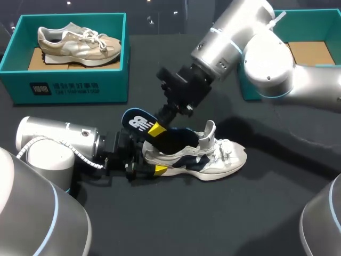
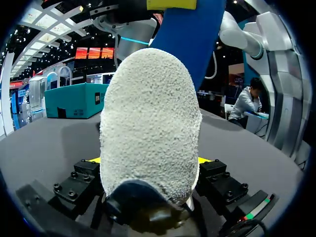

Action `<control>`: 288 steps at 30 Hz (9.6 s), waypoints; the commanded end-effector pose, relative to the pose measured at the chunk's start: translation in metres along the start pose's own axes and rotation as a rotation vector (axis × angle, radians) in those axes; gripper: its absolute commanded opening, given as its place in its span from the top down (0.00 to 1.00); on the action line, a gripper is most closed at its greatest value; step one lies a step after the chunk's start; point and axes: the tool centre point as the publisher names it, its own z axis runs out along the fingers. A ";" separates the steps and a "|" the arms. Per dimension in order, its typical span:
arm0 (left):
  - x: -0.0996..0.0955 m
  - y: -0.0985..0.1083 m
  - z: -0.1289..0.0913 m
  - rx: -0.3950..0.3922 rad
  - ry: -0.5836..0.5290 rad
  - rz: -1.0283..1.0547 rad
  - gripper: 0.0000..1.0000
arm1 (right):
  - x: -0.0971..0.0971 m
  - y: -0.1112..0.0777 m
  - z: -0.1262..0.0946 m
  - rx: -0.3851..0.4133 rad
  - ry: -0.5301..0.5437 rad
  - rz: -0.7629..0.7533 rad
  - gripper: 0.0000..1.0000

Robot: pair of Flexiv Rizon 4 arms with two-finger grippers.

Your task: Take the shoe out of the shoebox, open the shoe tongue, remove and reinsert the insole, then place the shoe into the shoebox

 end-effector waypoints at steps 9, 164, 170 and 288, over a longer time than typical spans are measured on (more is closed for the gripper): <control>0.000 0.000 0.001 0.000 -0.001 0.000 1.00 | 0.005 0.004 -0.015 -0.217 0.060 0.065 1.00; 0.003 -0.011 -0.047 -0.712 -0.036 -0.256 0.00 | 0.222 0.035 -0.154 -0.774 -0.291 0.302 1.00; 0.003 -0.011 -0.047 -0.712 -0.036 -0.256 0.00 | 0.222 0.035 -0.154 -0.774 -0.291 0.302 1.00; -0.032 -0.072 0.027 -1.157 0.436 0.143 1.00 | 0.222 0.035 -0.154 -0.774 -0.291 0.302 1.00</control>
